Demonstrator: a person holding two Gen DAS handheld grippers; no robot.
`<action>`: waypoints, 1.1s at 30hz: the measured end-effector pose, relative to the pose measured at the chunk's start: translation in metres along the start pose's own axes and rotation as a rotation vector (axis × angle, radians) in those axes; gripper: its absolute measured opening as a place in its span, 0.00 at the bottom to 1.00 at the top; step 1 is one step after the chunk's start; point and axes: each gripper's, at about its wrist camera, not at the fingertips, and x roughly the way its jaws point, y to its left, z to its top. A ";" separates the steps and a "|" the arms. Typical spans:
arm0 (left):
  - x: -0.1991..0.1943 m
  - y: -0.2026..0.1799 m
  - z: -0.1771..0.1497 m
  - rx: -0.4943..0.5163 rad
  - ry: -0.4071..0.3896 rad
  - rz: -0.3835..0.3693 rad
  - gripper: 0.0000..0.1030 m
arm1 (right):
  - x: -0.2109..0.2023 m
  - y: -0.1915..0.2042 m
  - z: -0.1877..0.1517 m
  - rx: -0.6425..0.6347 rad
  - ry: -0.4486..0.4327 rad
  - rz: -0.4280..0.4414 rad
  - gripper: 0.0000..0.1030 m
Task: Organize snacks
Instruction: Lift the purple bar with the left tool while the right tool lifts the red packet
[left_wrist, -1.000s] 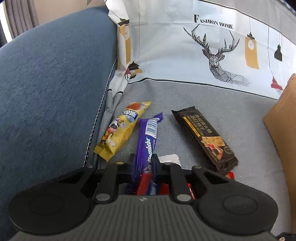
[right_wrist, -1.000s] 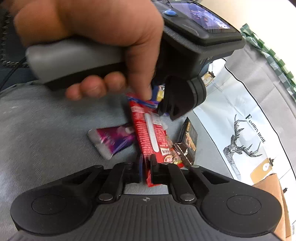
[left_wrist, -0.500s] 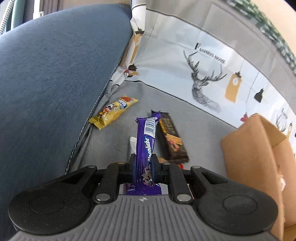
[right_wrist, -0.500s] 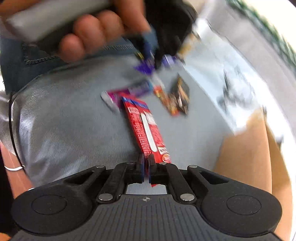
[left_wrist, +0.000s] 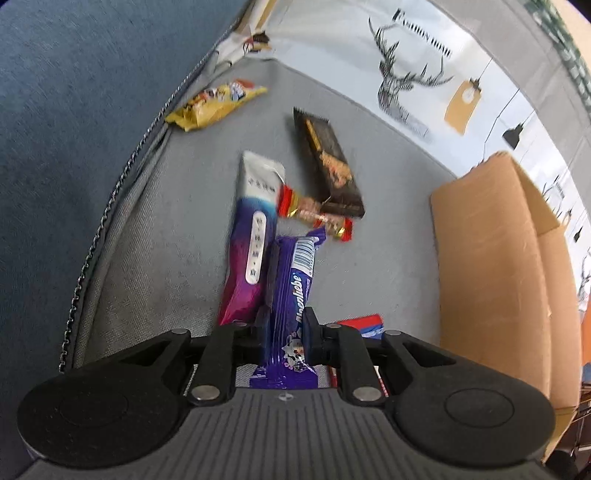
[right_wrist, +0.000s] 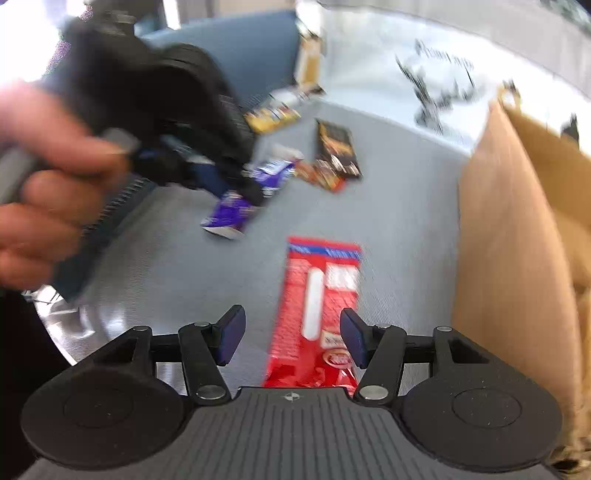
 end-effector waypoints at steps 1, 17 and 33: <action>0.002 -0.001 0.000 0.006 0.007 0.017 0.17 | 0.006 -0.003 0.000 0.009 0.009 -0.004 0.61; 0.022 -0.025 0.001 0.131 0.034 0.074 0.16 | 0.014 -0.024 -0.001 0.120 -0.017 -0.007 0.43; 0.027 -0.036 0.000 0.156 0.032 0.060 0.15 | 0.017 -0.026 -0.005 0.157 0.004 -0.020 0.43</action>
